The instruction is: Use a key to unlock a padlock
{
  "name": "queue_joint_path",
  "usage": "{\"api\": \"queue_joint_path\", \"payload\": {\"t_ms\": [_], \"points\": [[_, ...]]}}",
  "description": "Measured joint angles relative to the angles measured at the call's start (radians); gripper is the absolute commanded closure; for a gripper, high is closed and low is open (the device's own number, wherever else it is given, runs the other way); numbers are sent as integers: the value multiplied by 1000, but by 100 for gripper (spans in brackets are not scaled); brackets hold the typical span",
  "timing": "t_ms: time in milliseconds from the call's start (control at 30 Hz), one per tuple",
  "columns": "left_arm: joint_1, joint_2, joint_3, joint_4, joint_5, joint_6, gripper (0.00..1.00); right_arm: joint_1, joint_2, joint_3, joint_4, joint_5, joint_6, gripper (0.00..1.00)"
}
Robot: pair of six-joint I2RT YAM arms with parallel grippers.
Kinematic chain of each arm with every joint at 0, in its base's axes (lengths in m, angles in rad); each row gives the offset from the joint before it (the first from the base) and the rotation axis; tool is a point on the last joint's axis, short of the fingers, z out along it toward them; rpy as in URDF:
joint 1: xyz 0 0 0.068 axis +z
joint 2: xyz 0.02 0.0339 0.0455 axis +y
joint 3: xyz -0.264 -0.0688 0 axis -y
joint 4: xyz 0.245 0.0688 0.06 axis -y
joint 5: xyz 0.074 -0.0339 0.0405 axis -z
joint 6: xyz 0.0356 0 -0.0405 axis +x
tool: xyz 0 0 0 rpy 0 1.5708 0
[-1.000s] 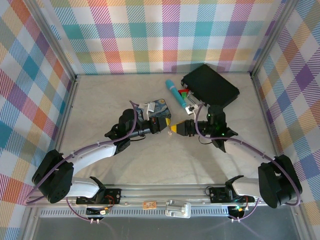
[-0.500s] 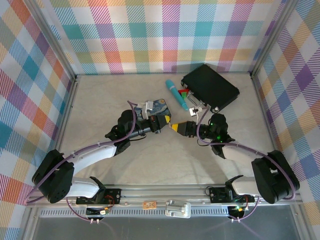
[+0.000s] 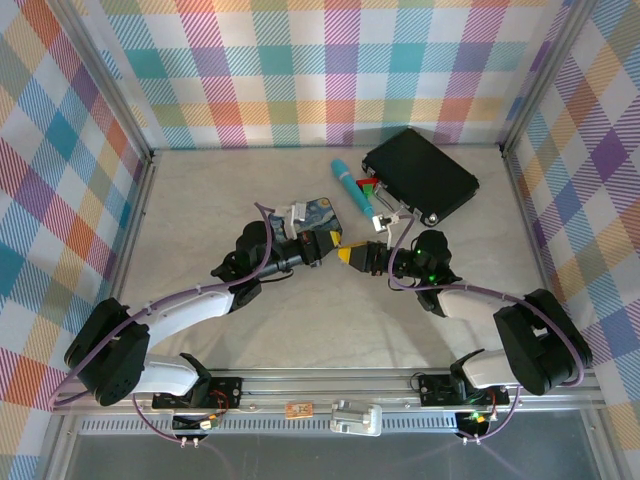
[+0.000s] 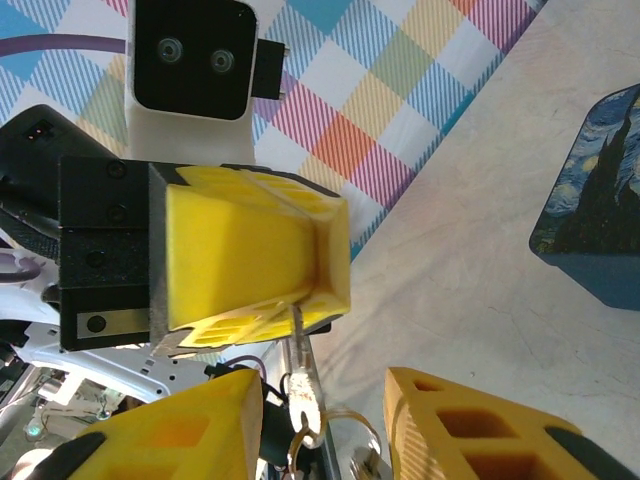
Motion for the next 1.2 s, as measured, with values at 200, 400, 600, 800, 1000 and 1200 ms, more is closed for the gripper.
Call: {"api": "queue_joint_path", "payload": {"t_ms": [200, 400, 600, 800, 1000, 1200], "points": [[-7, 17, -12, 27, -1, -13, 100, 2, 5, -3, 6, 3, 6, 78], [-13, 19, -37, 39, -10, -26, 100, 2, 33, -3, 35, 3, 24, 85], [-13, 18, -46, 50, -25, -27, 100, 4, 57, -5, 68, 6, 51, 71], [-13, 8, -53, 57, -48, -29, 100, 16, 66, -12, 96, 11, 72, 73], [-13, -19, -64, 56, -72, -29, 100, 21, 66, -26, 106, 11, 79, 82], [-13, -19, -64, 55, -80, -29, 100, 21, 66, -27, 113, 11, 79, 83]]}}
